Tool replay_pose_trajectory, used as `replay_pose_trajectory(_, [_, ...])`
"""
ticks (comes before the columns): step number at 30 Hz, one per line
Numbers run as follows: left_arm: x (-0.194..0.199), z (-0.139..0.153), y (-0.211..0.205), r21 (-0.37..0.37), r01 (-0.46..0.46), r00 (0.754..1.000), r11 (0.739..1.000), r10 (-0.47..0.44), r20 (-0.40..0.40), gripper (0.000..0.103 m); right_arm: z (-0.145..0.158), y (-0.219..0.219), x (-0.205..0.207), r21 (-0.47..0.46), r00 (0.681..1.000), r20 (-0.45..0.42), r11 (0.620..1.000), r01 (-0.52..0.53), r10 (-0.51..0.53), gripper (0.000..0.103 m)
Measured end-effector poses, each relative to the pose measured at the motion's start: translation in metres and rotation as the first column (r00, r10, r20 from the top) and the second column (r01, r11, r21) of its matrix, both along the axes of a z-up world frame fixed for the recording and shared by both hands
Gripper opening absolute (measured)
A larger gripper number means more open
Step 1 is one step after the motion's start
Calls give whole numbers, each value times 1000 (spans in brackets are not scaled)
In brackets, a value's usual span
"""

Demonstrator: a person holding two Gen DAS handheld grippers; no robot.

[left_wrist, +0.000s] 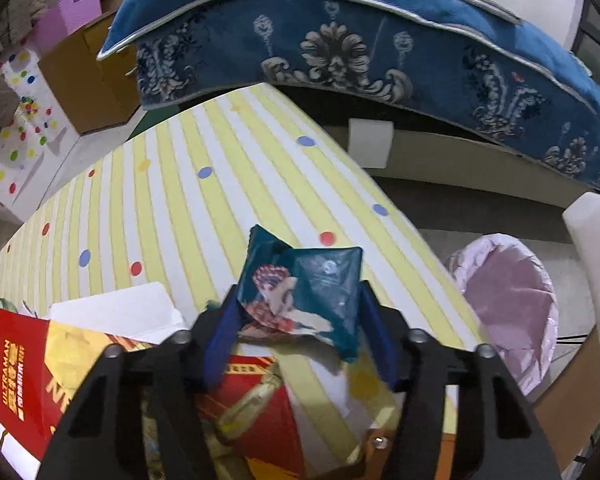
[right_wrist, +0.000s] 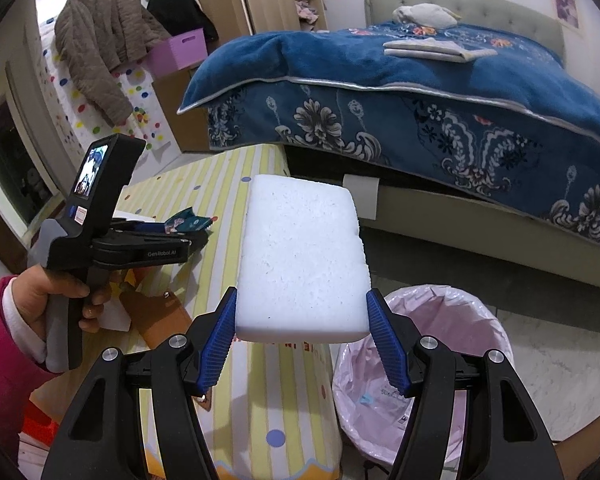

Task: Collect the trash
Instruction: 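Grasp the teal snack packet with the left tool while the right tool holds the sponge, then carry sponge and packet over the wastebasket and open both tools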

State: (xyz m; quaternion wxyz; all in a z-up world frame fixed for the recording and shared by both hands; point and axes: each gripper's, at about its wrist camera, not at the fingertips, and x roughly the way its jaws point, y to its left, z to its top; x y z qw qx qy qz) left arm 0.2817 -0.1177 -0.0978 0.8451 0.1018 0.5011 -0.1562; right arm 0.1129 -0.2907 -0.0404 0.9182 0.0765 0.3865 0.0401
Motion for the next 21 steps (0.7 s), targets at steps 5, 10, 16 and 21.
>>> replay_pose_trajectory(5, [-23,20,-4,-80,44,999,996,-42,27,43,9,1,-15,-7,1000,16,1000,13,-12,64])
replay_pose_trajectory(10, [-78,50,-4,-169,113,991,979,-98,96,43,15,1,-35,-12,999,28,999,31,-30,64])
replay_pose_trajectory(16, [-142,56,0,-226,160,984,961,-136,118,43,12,-2,-62,-7,998,16,998,55,-55,64])
replay_pose_trajectory(21, [-177,54,0,-261,174,983,949,-151,107,43,8,-12,-87,-8,996,1,996,89,-89,64])
